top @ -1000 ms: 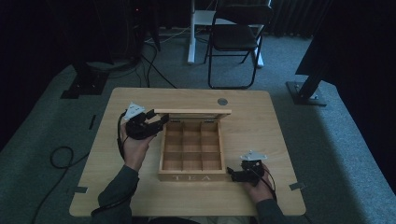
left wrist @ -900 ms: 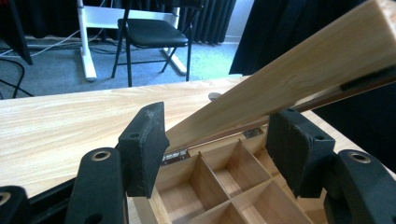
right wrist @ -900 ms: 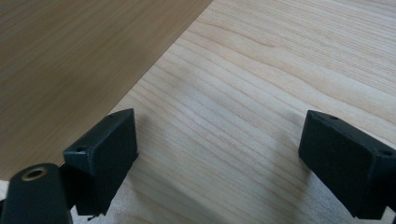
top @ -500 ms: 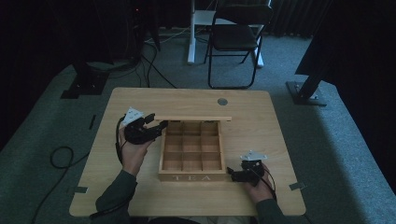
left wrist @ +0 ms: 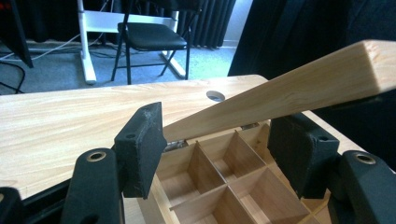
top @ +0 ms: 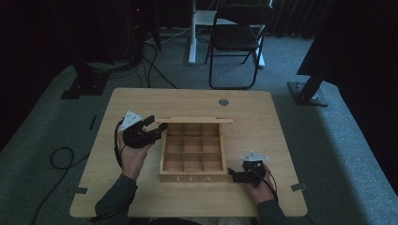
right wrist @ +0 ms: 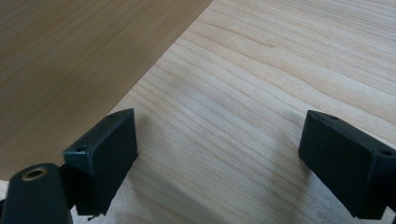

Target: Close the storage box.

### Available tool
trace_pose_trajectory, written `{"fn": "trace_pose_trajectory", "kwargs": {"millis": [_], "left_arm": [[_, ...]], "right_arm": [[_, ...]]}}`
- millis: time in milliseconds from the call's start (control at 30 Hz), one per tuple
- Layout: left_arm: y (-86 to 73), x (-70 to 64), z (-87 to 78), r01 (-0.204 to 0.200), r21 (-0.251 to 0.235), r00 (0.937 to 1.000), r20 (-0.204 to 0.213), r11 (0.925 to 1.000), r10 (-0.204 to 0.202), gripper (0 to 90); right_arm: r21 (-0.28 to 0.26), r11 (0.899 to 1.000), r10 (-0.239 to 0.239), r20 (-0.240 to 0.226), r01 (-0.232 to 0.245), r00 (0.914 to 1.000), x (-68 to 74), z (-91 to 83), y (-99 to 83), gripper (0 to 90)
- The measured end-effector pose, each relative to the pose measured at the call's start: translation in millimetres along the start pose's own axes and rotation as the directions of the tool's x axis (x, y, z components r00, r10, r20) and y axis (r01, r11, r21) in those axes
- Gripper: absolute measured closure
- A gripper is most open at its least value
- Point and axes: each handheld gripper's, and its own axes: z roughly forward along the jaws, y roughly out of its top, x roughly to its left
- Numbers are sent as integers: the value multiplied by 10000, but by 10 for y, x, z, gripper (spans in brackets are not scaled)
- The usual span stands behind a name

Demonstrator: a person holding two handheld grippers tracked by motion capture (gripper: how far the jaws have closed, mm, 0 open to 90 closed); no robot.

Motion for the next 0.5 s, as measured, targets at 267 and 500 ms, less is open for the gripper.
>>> {"fn": "trace_pose_trajectory", "kwargs": {"millis": [267, 500], "left_arm": [[-89, -45, -60, 12, -50, 10000, 67, 10000, -11, 367], [-155, -66, -82, -87, -98, 9999, 81, 9999, 88, 365]], "right_arm": [[7, 10000, 21, -11, -21, 10000, 2, 0, 0, 112], [1, 10000, 8, -8, -8, 10000, 1, 0, 0, 112]]}}
